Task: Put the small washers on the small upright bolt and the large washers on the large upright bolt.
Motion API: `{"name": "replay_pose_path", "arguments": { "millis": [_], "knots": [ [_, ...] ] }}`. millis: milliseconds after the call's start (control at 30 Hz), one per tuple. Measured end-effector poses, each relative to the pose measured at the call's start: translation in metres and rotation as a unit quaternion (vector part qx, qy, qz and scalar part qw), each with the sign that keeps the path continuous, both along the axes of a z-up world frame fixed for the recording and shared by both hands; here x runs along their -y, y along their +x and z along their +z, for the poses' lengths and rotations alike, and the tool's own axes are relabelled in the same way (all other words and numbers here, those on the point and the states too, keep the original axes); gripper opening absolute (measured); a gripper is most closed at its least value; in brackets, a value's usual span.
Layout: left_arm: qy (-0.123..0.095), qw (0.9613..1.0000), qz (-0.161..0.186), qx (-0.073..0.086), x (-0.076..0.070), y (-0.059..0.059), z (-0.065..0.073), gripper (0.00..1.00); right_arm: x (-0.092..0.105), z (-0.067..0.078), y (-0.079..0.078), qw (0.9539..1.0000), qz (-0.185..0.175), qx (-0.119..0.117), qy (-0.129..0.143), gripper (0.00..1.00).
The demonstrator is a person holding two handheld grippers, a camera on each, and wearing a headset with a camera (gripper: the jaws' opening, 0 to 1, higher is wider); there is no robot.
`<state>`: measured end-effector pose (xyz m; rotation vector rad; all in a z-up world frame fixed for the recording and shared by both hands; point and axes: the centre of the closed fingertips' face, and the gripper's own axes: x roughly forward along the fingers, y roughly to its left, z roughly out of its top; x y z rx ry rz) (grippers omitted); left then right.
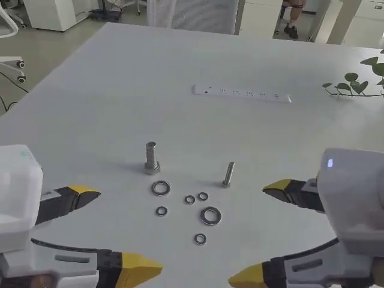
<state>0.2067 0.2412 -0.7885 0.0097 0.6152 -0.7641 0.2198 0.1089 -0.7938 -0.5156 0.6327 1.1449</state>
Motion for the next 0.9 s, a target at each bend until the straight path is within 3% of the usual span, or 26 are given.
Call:
{"name": "replay_pose_path", "arguments": {
  "millis": [433, 900],
  "knots": [
    [-0.002, 1.0000, 0.000, 0.002, 0.002, 0.001, 0.002, 0.96, -0.016, -0.009, 0.006, 0.9989, 0.039, -0.011, -0.025, 0.78],
    [0.001, 1.0000, -0.003, 0.000, 0.002, 0.001, 0.001, 0.95, -0.029, -0.023, 0.011, 0.9963, 0.066, -0.023, -0.050, 0.60]
  ]
}}
